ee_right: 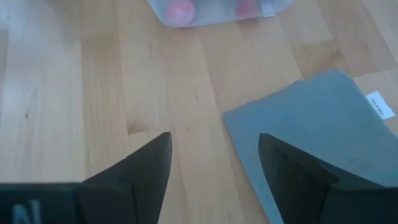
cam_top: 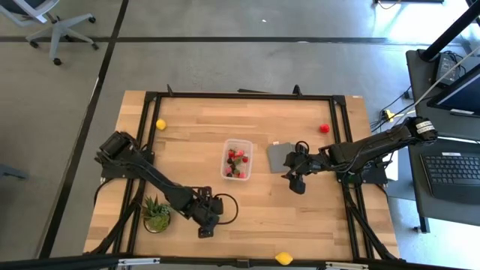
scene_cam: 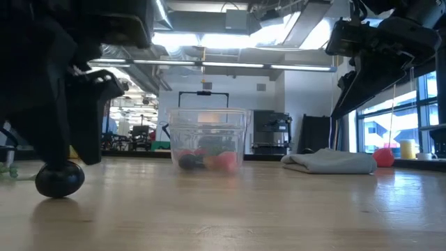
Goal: Pick and placing Produce into tupperware
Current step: Put the black cherry into the transparent bin
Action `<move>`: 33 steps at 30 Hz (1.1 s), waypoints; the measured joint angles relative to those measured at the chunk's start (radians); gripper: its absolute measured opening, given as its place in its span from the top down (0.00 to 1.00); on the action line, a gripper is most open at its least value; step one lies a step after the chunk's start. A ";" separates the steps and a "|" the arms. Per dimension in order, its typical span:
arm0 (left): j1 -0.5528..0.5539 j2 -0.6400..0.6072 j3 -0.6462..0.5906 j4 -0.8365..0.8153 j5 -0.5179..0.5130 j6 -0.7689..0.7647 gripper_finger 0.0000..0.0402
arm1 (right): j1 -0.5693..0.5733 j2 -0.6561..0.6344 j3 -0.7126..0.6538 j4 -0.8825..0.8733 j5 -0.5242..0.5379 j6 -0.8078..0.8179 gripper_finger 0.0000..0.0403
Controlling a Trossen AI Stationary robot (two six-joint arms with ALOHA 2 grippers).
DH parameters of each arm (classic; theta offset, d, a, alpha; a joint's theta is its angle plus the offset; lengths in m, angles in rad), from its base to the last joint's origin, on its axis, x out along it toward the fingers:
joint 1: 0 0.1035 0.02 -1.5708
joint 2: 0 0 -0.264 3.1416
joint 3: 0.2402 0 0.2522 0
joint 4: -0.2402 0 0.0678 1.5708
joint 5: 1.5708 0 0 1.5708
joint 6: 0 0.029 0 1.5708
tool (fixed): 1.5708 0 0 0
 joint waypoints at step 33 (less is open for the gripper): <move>0.002 0.073 0.000 0.000 -0.006 -0.001 0.80 | 0.000 0.000 0.000 0.000 0.000 -0.015 0.40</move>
